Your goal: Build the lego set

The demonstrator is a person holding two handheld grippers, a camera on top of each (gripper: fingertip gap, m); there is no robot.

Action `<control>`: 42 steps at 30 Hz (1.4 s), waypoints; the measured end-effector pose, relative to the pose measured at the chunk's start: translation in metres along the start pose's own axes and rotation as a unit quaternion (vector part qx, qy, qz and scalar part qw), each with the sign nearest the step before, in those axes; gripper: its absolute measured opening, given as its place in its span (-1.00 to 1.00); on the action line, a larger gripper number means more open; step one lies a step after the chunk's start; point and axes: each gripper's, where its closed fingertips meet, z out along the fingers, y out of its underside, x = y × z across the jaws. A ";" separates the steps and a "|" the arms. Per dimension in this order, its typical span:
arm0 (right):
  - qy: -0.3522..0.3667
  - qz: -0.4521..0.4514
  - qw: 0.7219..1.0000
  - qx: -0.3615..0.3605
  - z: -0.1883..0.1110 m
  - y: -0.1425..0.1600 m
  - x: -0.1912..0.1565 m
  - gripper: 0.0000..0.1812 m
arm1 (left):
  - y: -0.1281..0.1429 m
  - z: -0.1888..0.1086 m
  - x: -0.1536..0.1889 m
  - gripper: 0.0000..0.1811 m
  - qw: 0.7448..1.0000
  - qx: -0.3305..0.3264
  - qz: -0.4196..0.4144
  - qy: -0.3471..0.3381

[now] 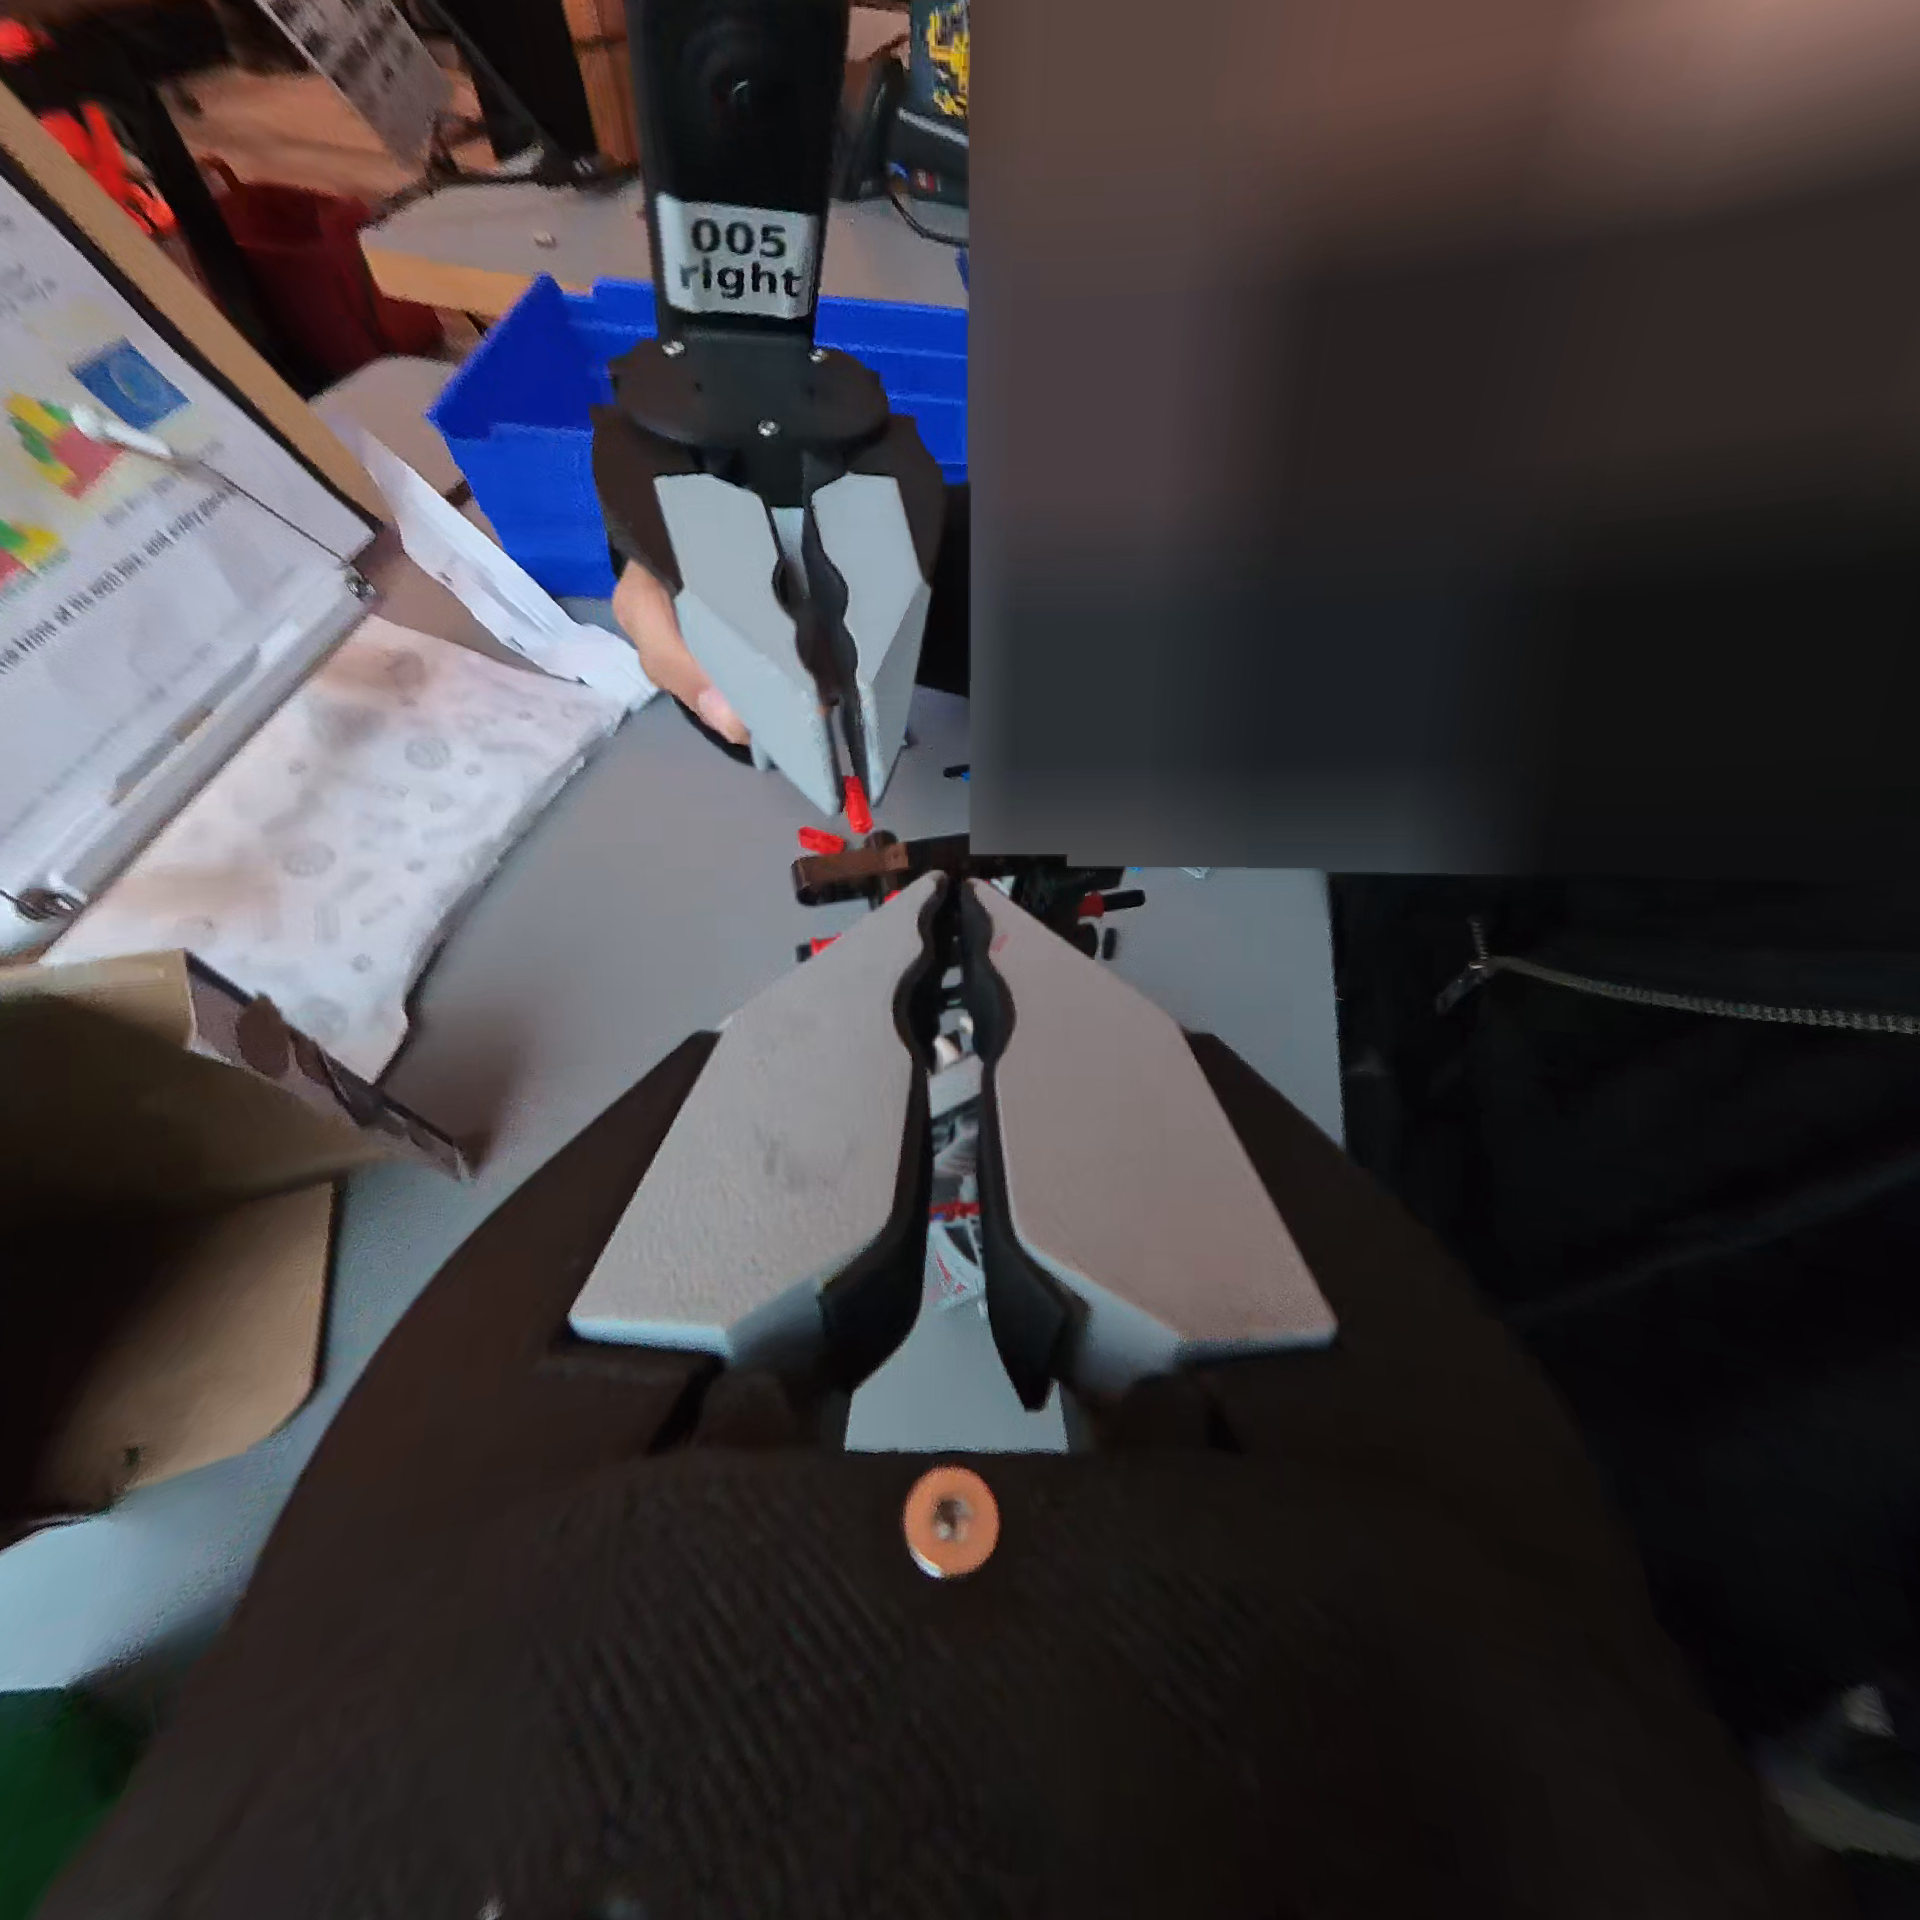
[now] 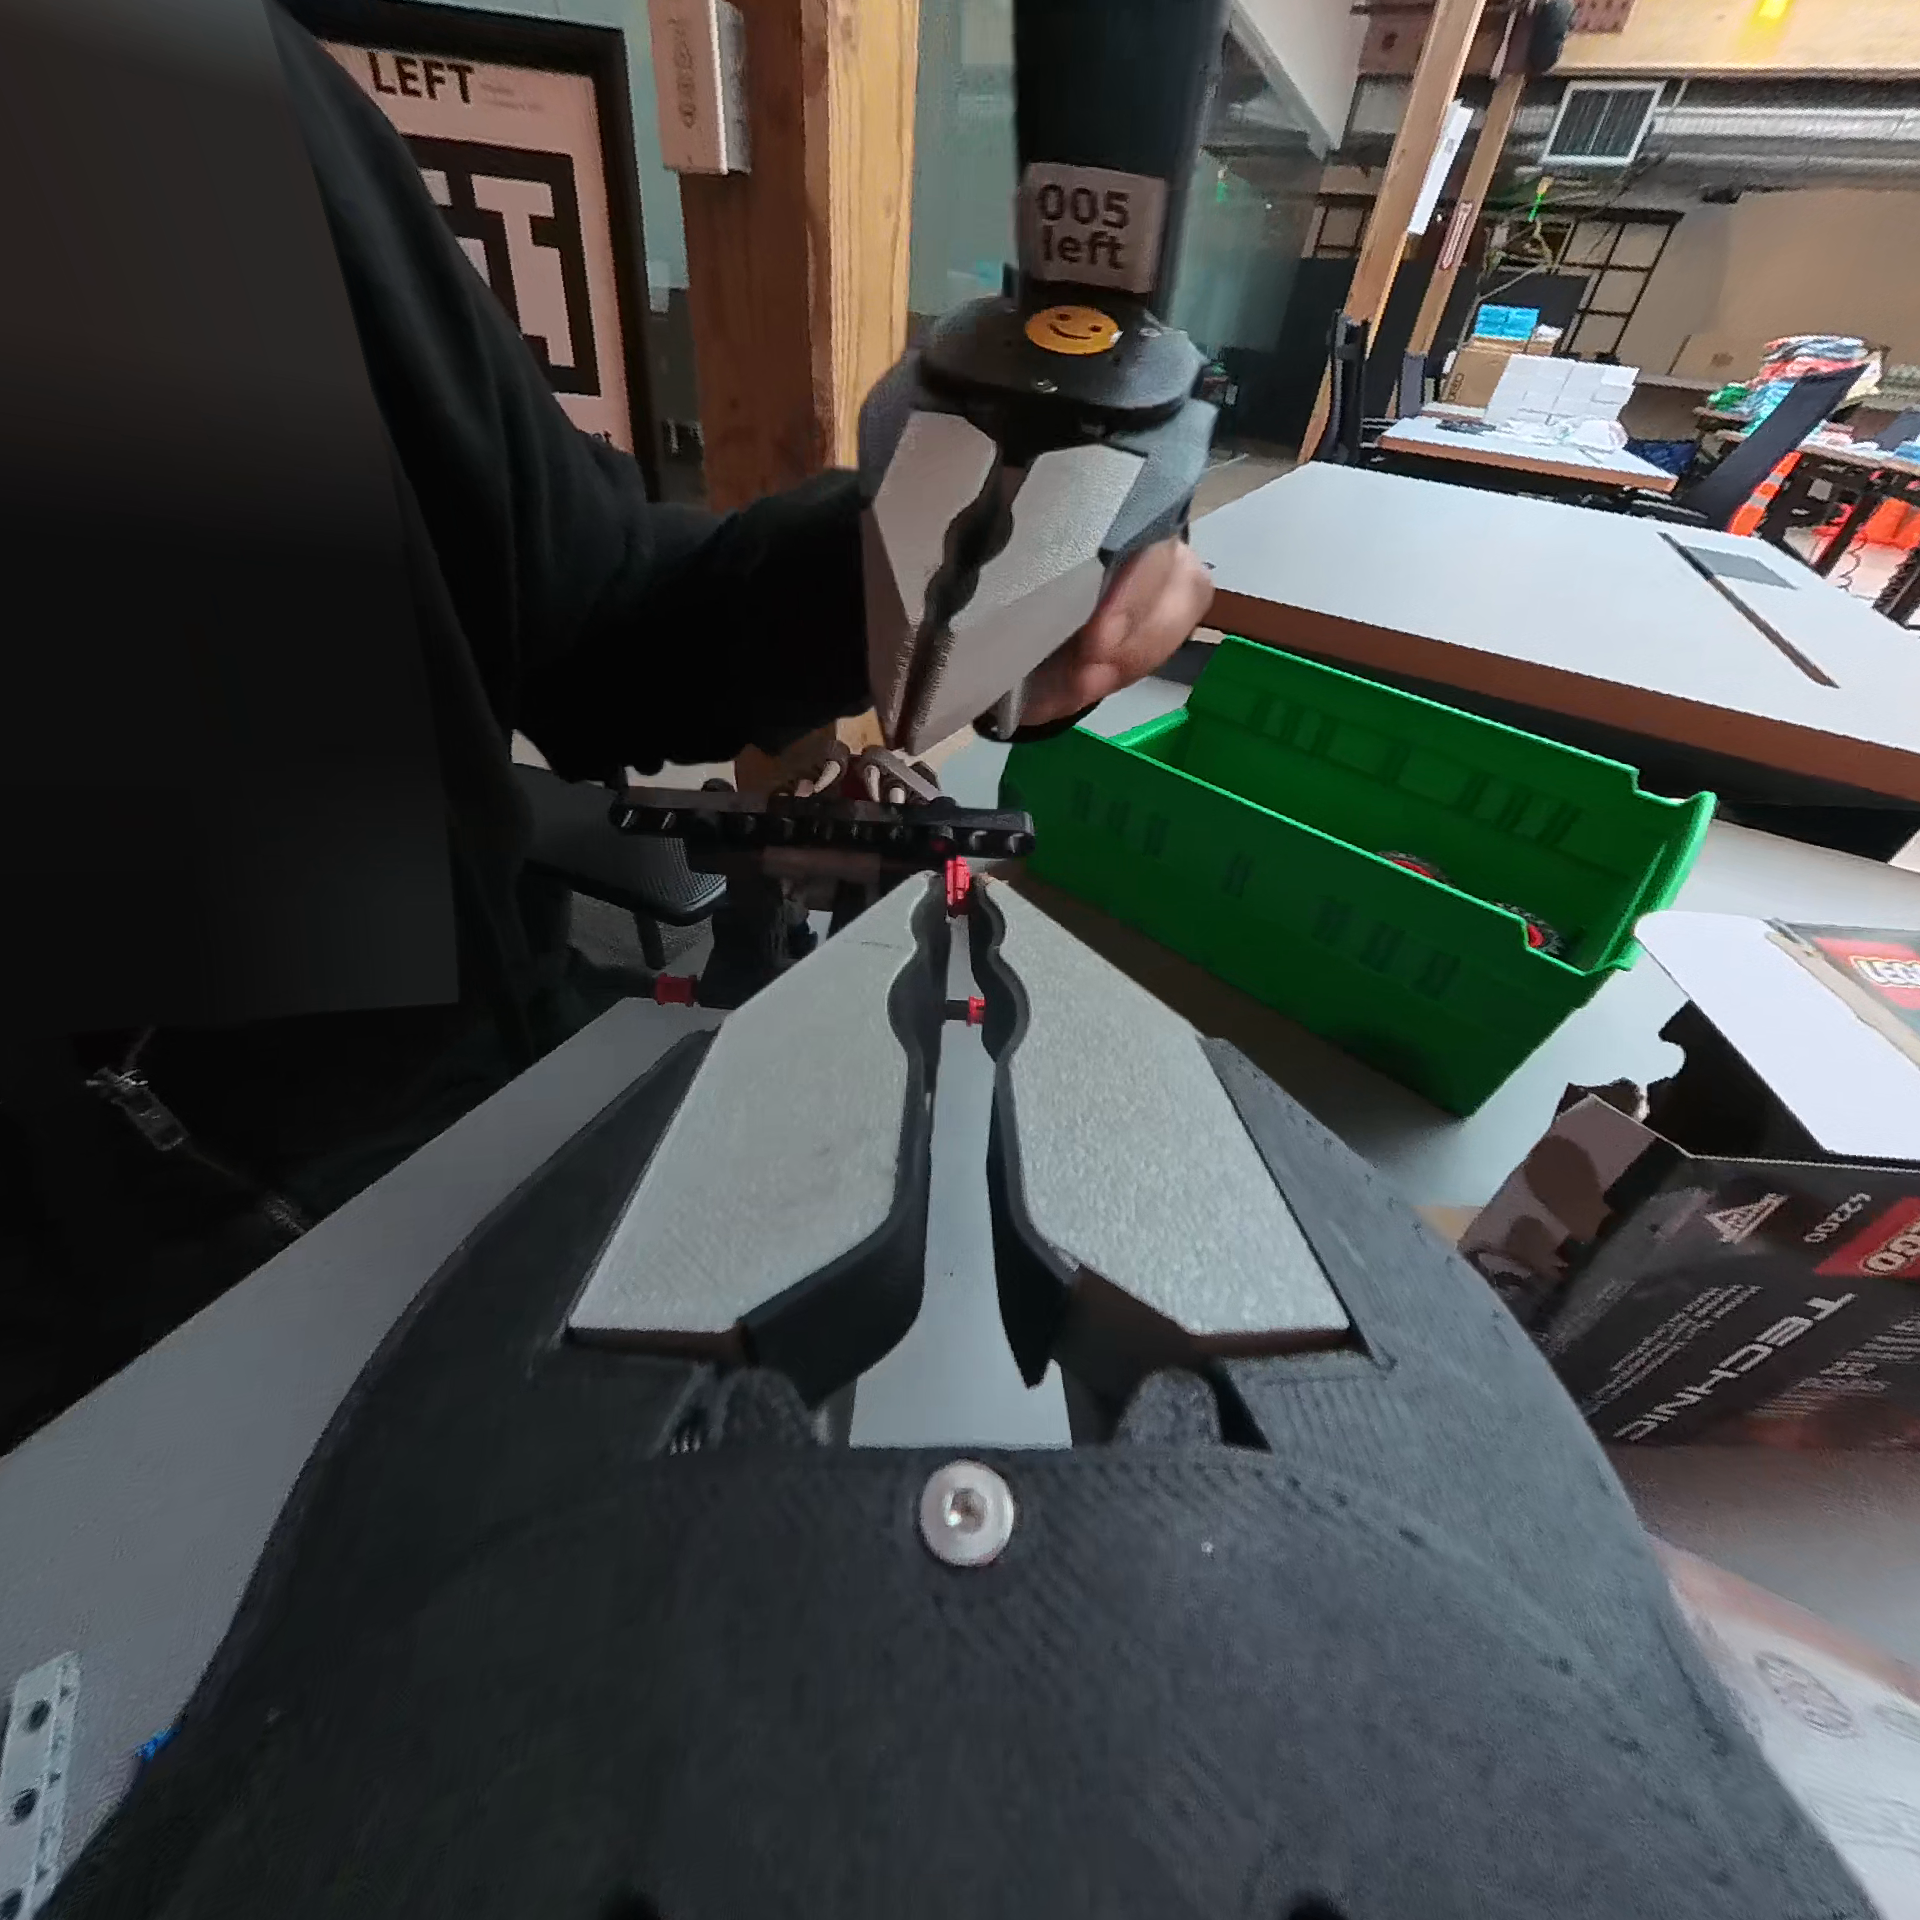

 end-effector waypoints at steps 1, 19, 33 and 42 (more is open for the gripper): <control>0.000 0.005 1.000 -0.002 0.000 0.001 0.000 -1.00 | 0.000 -0.002 -0.005 -0.85 1.000 0.001 -0.023 -0.001; -0.007 0.014 1.000 0.004 -0.009 -0.007 -0.012 -0.99 | 0.083 0.037 0.011 0.01 0.954 -0.273 -0.061 -0.104; 0.011 -0.041 0.998 -0.039 -0.004 0.003 -0.017 -1.00 | 0.071 0.052 0.011 -0.14 0.975 -0.201 -0.040 -0.082; 0.010 -0.023 0.999 -0.041 -0.006 0.011 -0.016 -1.00 | 0.064 0.054 0.006 -0.14 0.984 -0.156 -0.039 -0.079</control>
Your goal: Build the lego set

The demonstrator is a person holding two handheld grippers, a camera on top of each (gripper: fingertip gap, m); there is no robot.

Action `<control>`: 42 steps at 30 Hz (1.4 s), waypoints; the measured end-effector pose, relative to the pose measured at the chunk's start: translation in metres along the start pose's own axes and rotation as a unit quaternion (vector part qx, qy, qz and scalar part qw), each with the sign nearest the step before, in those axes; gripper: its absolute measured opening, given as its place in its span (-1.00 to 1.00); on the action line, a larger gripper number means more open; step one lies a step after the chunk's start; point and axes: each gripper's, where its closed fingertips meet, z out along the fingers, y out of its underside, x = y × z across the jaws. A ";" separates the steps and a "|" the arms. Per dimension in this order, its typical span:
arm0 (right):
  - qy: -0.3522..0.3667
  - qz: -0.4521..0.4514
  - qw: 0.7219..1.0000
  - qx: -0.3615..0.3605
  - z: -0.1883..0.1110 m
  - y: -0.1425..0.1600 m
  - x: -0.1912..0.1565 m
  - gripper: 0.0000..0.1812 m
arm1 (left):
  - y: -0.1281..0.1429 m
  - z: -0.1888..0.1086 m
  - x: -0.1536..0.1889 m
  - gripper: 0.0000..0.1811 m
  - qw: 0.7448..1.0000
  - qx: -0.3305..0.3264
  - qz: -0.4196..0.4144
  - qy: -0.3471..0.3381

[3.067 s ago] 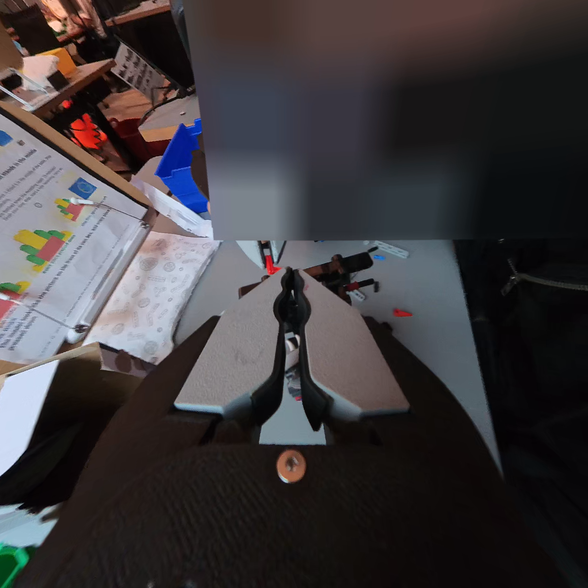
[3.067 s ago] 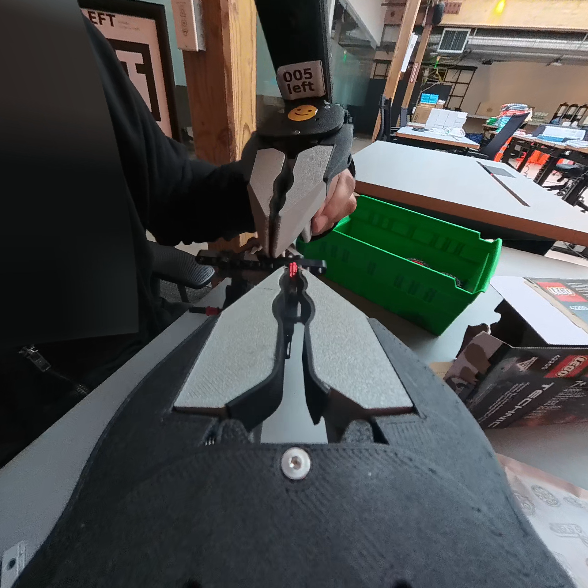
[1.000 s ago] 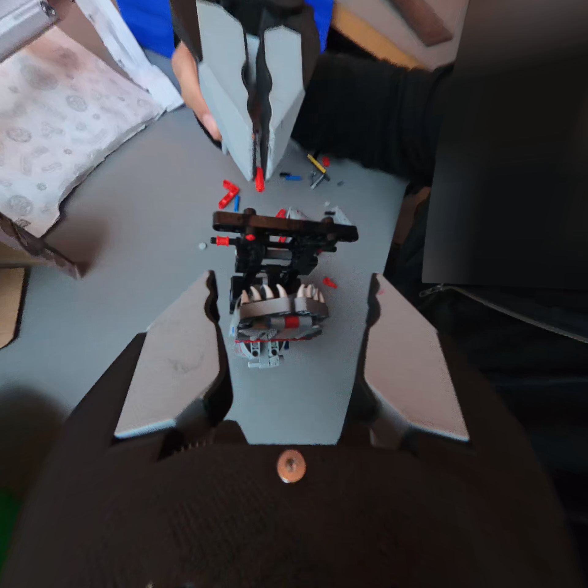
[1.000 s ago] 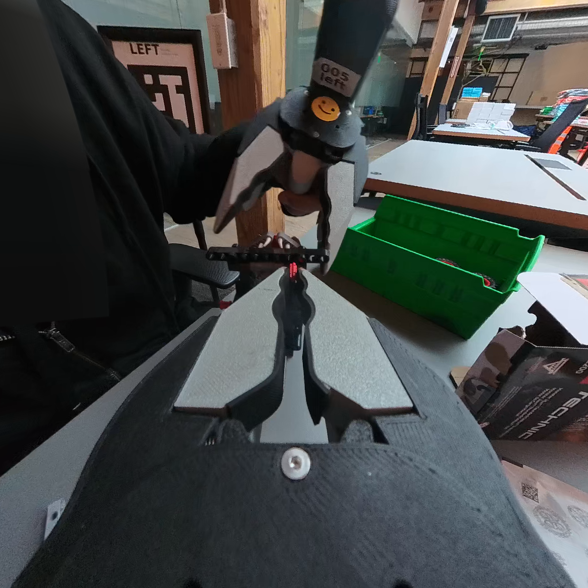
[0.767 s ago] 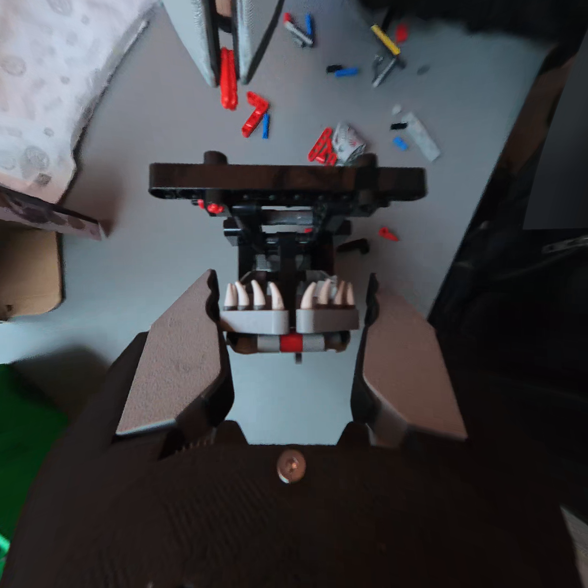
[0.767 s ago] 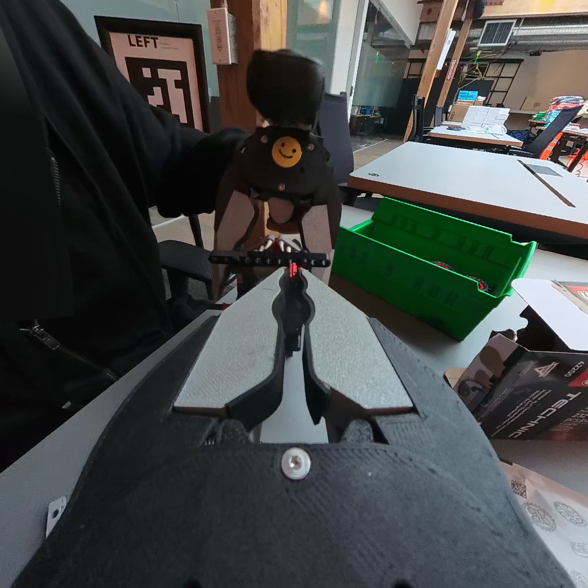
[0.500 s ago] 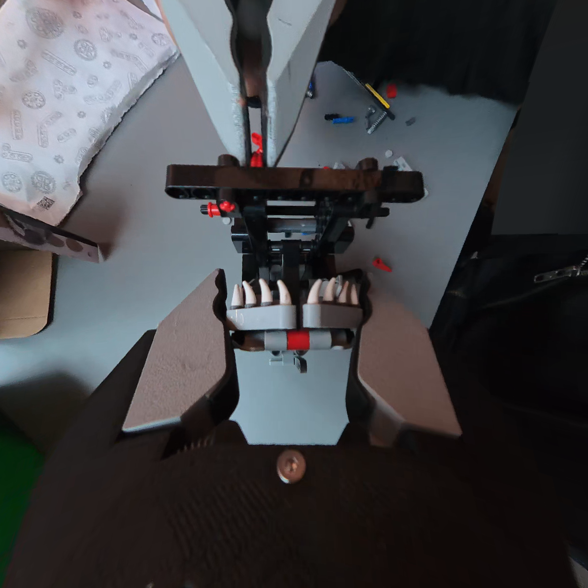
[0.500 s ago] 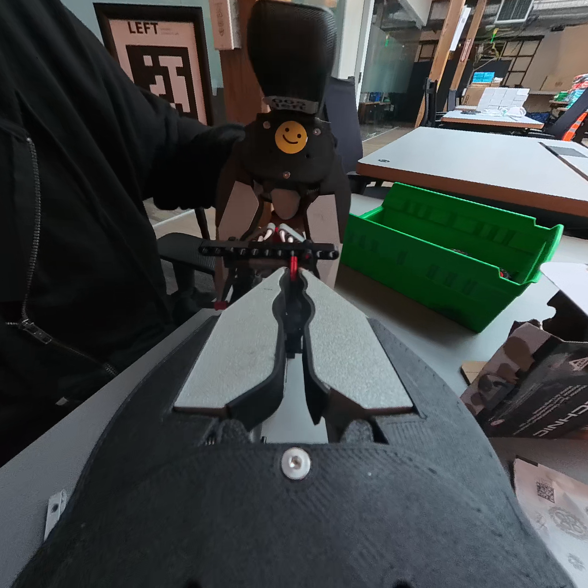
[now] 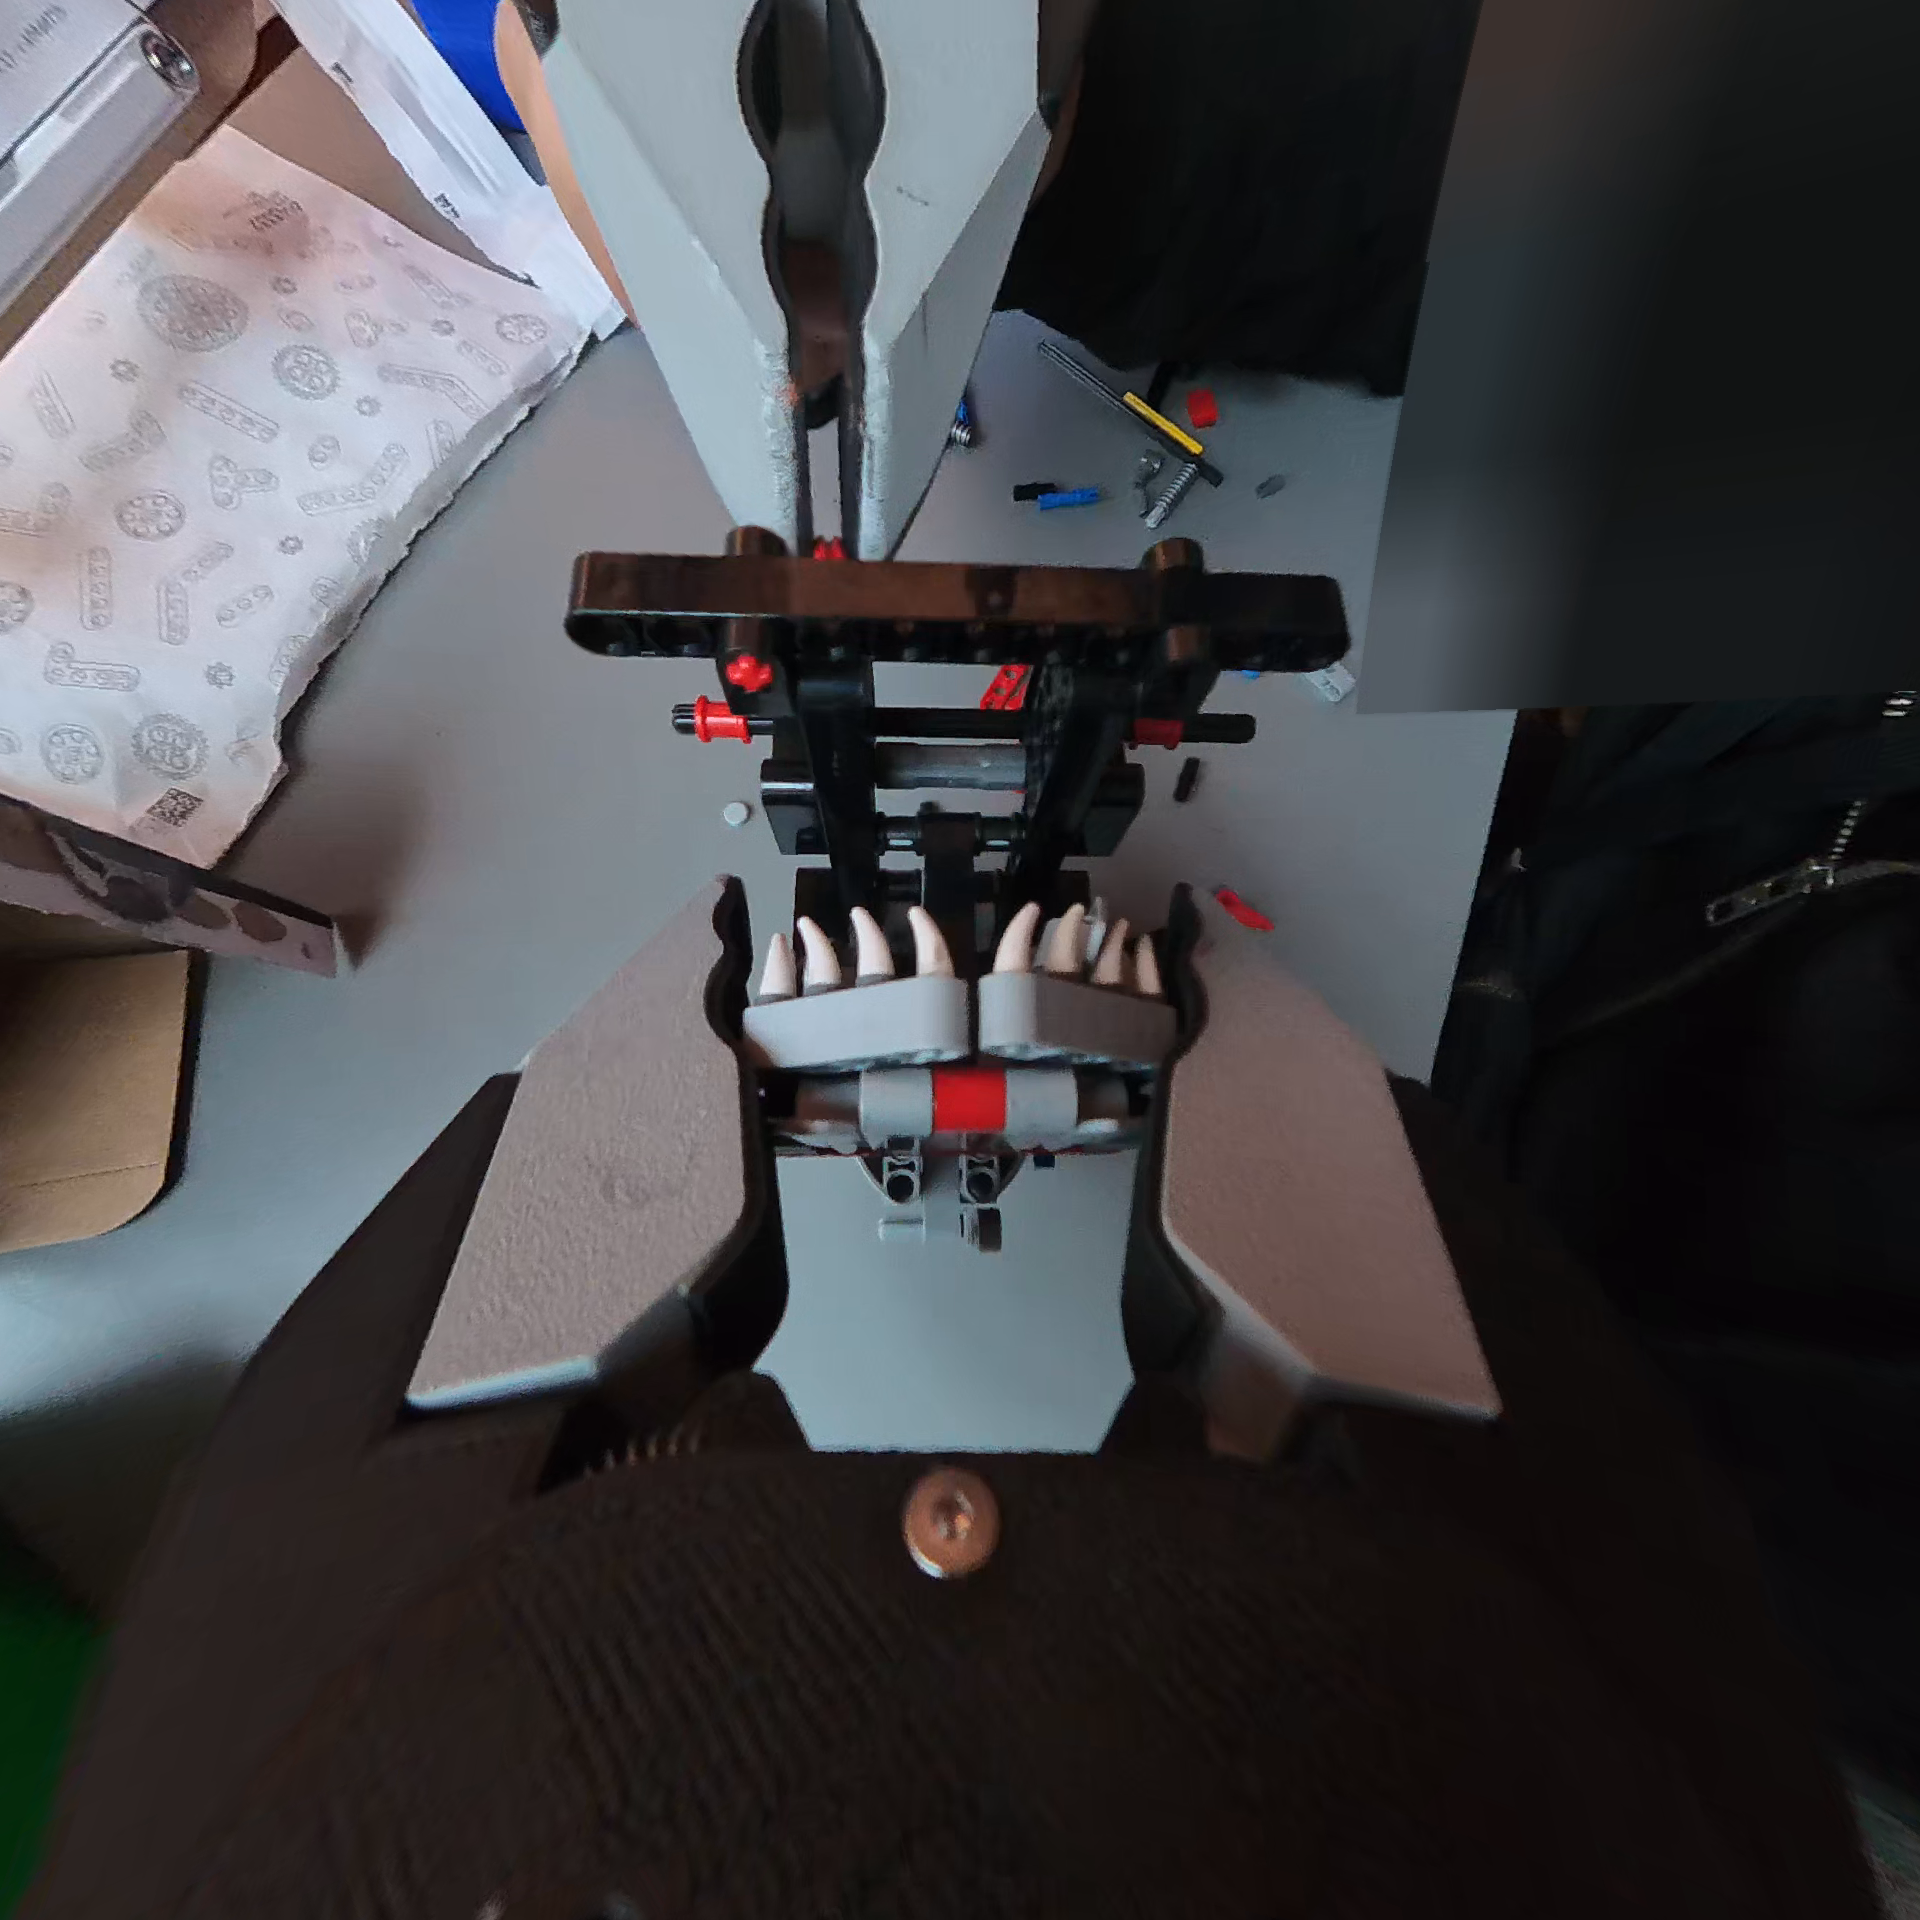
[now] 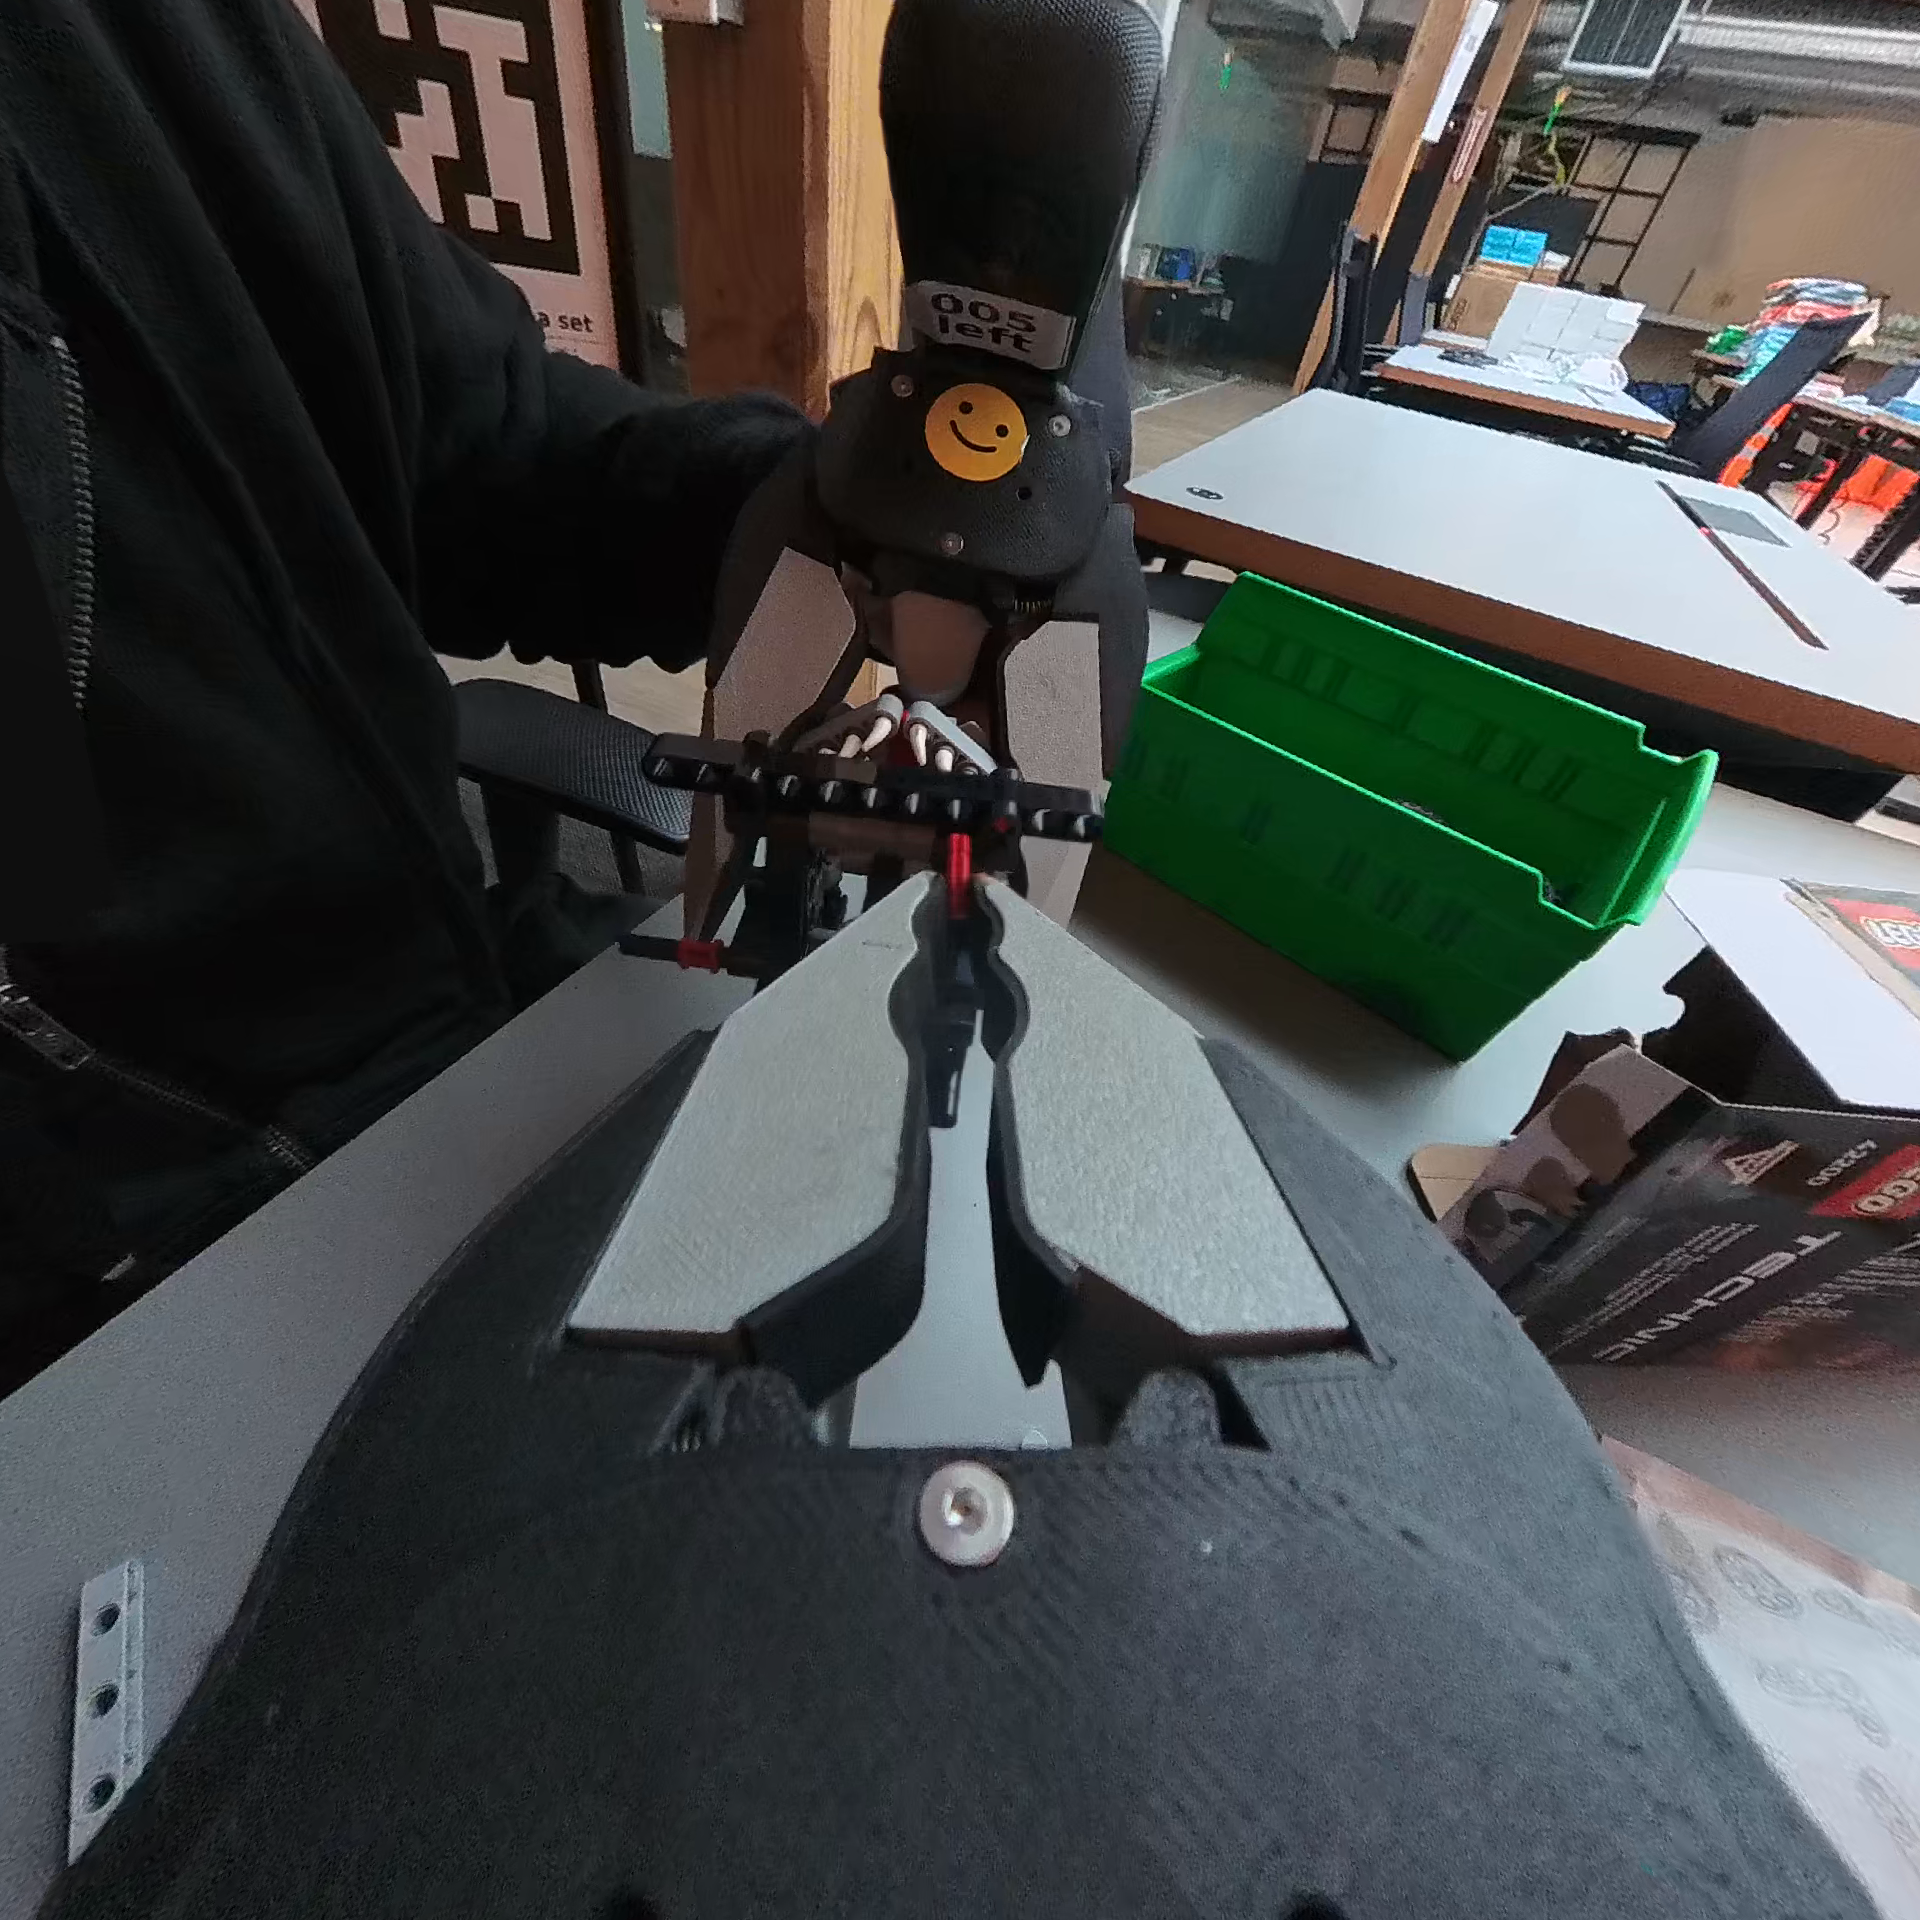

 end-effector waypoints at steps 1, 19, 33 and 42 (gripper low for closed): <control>0.001 -0.003 1.000 -0.002 -0.001 0.001 0.000 -1.00 | 0.000 -0.001 0.000 -0.14 1.000 0.002 0.000 -0.001; -0.022 0.019 0.999 0.020 -0.011 0.000 0.000 -1.00 | -0.027 -0.002 0.003 -0.27 0.999 -0.034 0.013 0.003; 0.024 -0.037 0.999 -0.025 -0.007 -0.004 0.000 -1.00 | -0.019 0.005 0.005 -0.29 0.999 -0.015 0.042 0.012; 0.045 -0.055 0.995 -0.076 -0.006 -0.004 0.002 -1.00 | -0.021 0.008 0.006 -0.29 0.999 0.001 0.048 0.018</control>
